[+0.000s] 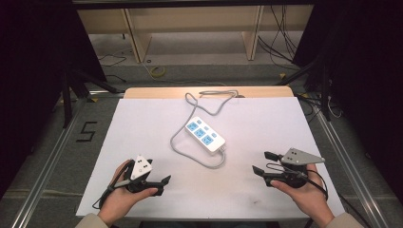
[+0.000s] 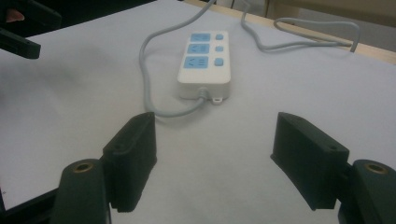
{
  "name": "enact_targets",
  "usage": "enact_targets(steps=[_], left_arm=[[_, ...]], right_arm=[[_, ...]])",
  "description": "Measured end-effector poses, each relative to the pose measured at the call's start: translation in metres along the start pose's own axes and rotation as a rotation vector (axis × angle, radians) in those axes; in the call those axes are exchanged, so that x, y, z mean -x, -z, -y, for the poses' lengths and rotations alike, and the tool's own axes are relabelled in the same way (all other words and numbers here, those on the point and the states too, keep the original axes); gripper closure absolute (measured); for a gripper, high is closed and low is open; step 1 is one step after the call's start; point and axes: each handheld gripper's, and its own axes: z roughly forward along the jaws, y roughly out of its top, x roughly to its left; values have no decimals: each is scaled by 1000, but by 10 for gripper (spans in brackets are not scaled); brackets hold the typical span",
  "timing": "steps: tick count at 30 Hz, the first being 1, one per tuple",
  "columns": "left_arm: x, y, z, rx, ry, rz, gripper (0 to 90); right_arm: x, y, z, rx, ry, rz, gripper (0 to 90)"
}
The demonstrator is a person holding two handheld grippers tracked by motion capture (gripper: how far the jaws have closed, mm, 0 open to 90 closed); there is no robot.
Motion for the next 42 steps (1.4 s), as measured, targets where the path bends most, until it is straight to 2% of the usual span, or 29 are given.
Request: enact_targets(steps=[9,16,23,26,29,30,31,35,42], left_arm=[[-2,0,-1,9,19,-9,158],[-3,0,-1,6,25,-13,160],[-4,-1,-1,-1,34,-11,161],[-4,-1,-1,-4,30,-13,161],[-3,-1,-1,4,43,-10,163],[-3,-1,-1,4,43,-10,163],[-3,-1,0,-7,41,-5,163],[-3,1,-1,3,35,-4,164],[-4,0,-1,6,46,-2,164]], right_arm=[[2,-6,-1,-21,3,0,305],[1,-8,-5,-21,10,-3,358],[6,-12,-13,-40,24,22,528],[7,-17,-19,-59,34,23,621],[8,-21,-27,-74,33,11,715],[8,-21,-27,-74,33,11,715],[9,-25,-33,-83,37,16,781],[10,-31,-43,-107,45,36,882],[14,-44,-55,-174,27,45,900]])
